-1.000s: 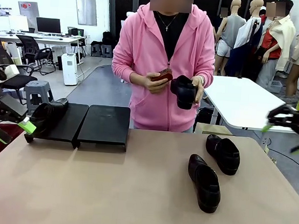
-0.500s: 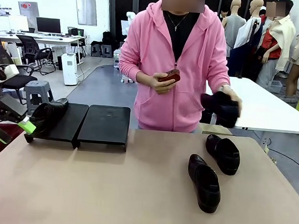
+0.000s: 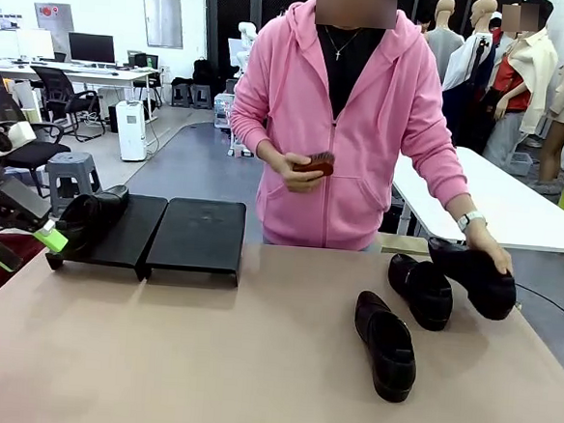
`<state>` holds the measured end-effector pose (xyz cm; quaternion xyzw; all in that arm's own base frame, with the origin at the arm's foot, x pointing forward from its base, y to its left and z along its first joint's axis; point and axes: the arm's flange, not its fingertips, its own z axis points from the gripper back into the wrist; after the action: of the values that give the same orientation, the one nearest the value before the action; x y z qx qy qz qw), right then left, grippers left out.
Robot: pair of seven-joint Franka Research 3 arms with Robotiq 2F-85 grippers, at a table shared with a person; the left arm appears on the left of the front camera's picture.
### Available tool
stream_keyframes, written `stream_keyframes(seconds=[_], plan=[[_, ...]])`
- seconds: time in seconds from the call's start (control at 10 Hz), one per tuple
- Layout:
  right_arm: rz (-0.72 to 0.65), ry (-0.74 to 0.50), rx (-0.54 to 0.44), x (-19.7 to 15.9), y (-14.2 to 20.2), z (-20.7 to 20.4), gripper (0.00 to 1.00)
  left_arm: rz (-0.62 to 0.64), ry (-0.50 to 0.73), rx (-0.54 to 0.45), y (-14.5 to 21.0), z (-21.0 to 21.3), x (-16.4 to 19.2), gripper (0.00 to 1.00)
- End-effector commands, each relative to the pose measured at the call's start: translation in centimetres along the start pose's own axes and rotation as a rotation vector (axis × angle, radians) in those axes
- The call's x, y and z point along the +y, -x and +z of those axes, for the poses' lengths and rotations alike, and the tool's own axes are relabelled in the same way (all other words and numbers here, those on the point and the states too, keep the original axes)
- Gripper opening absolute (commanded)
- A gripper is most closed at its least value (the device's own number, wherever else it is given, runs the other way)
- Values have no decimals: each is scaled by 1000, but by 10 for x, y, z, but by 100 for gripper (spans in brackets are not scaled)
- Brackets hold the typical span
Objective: Organize the shoes by placing them on the stand.
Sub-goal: Pick up one Shoe and place it in the middle of the table.
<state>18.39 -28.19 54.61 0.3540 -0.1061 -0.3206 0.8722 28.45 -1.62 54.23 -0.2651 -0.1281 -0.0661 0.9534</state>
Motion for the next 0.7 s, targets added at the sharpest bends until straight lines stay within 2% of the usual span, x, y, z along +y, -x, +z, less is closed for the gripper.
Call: stream_keyframes(seconds=[0.0,0.2,0.3,0.4,0.5,0.6], plan=[[140,13,65,43,-1,-26,100,-13,6,4,1,1,2,100],[306,164,107,135,27,-96,100,-13,6,4,1,1,2,100],[357,215,53,180,46,-143,100,-13,6,4,1,1,2,100],[409,239,104,216,71,-196,100,-13,6,4,1,1,2,100],[393,288,65,242,94,-249,100,-13,6,4,1,1,2,100],[448,302,125,268,121,-301,100,-13,6,4,1,1,2,100]])
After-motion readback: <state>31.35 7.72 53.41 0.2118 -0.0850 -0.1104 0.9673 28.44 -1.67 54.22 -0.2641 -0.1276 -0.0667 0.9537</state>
